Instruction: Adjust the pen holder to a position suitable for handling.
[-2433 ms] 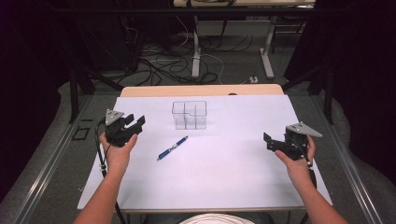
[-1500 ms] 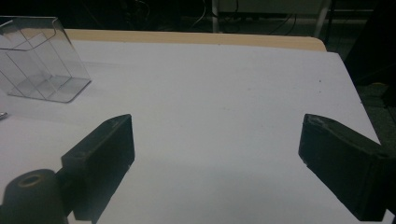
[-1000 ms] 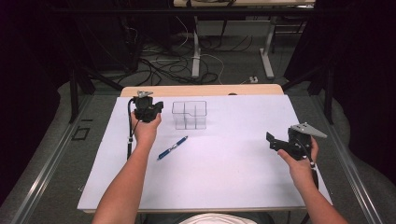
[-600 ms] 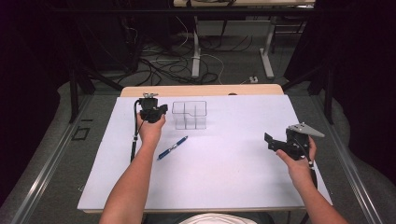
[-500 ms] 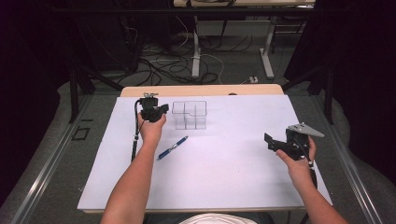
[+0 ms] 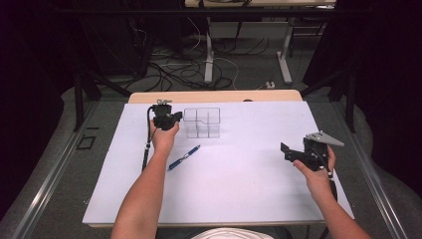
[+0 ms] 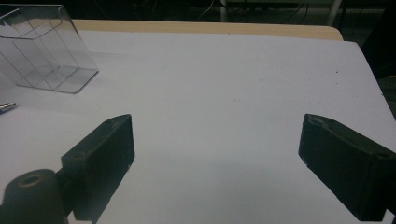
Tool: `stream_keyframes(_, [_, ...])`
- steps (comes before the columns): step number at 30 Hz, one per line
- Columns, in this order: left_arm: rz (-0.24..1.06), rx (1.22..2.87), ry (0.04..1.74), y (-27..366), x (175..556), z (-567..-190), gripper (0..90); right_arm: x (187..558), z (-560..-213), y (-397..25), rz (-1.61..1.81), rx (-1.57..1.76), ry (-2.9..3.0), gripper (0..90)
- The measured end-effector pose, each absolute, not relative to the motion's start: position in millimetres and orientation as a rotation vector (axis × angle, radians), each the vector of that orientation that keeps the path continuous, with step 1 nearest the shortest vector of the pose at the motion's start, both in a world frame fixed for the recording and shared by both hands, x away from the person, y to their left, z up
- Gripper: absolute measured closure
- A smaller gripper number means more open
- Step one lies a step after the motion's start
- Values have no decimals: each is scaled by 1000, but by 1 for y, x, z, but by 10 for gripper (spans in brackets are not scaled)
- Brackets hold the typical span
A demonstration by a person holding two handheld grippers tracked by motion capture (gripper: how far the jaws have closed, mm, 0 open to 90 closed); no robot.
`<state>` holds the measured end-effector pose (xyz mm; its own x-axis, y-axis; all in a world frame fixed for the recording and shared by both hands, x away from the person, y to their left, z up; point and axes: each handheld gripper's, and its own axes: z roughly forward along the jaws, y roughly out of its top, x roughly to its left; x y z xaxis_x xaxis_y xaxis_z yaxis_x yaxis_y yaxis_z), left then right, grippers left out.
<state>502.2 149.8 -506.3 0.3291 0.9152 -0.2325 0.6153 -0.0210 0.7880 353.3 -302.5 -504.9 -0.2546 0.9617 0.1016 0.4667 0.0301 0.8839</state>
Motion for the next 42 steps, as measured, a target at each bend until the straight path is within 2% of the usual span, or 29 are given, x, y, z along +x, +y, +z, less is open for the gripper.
stream_keyframes(42, [429,1791,1337,99,499,-500,900,356,-509,-301,1205,1507,1784,101])
